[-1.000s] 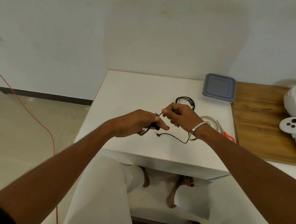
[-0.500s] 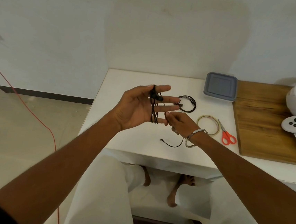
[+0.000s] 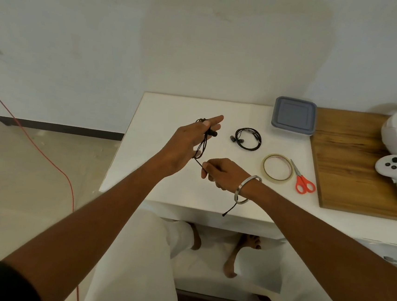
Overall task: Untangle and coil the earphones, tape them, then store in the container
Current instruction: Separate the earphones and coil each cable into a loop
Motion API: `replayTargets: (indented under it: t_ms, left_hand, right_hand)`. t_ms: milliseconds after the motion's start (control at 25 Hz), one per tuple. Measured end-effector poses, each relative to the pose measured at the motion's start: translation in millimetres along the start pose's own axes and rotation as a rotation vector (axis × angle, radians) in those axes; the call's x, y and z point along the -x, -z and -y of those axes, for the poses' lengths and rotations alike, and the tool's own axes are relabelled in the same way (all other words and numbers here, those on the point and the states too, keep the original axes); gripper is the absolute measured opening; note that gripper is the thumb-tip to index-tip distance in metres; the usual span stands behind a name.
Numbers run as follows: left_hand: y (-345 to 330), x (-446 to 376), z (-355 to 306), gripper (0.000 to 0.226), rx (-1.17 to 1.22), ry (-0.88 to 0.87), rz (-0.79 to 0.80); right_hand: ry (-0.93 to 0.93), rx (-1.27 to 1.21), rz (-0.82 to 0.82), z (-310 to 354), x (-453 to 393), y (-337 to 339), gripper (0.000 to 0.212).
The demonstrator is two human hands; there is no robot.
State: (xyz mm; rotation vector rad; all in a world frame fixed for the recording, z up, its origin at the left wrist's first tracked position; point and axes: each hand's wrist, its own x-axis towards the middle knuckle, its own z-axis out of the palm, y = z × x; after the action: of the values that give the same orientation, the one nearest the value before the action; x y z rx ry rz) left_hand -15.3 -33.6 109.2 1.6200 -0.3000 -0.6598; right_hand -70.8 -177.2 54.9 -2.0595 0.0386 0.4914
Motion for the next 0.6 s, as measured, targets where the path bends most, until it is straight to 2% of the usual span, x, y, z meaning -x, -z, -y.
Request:
replayTargets:
  t_ms: [200,600]
  left_hand:
    - [5.9,2.5,14.6,0.029,-0.311,-0.074,0.007]
    - [21.7,6.4,24.2,0.028,-0.656,-0.043,0.113]
  right_hand:
    - [0.053,-0.052,0.042,3.4,1.6,8.9,0.023]
    - [0.104,-0.126,0.043,2.9,6.1,34.8,0.018]
